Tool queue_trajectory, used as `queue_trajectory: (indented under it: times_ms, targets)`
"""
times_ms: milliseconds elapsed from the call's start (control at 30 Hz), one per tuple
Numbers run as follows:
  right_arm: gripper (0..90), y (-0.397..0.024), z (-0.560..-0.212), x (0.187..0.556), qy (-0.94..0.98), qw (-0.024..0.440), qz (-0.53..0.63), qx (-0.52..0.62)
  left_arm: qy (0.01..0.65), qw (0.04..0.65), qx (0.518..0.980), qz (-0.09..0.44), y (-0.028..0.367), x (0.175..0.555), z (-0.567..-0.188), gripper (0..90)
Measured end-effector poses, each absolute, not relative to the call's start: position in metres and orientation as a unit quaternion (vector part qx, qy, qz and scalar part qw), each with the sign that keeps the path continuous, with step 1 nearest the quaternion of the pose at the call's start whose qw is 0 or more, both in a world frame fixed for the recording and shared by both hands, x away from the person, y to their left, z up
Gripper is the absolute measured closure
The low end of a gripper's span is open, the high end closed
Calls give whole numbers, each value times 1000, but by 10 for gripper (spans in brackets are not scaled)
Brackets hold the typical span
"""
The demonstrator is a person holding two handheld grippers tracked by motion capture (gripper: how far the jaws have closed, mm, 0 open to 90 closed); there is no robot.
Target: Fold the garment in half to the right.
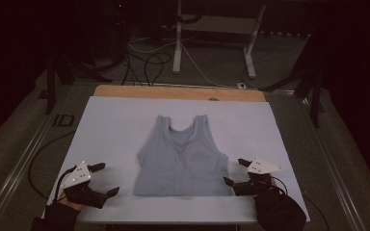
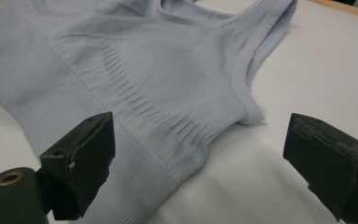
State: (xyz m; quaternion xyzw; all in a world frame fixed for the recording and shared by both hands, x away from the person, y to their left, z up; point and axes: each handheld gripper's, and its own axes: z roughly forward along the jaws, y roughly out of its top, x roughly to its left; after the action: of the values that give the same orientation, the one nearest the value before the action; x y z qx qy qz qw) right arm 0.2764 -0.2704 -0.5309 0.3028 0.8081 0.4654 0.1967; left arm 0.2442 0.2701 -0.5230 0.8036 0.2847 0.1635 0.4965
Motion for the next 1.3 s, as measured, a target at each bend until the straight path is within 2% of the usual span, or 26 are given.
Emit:
queue_trajectory:
  times_ms: [233,733,900,1300]
  targets:
    - [90,-269,-530,276,816,197,454,299,285,493,807,156,268,245,-524,6]
    - [91,-265,-525,276,813,169,461,313,279,516,797,144,264,247,-515,6]
    - [91,-261,-518,272,817,170,457,307,277,520,797,130,261,249,-511,6]
    - [91,-252,-495,274,812,184,466,299,254,517,806,136,248,248,-485,6]
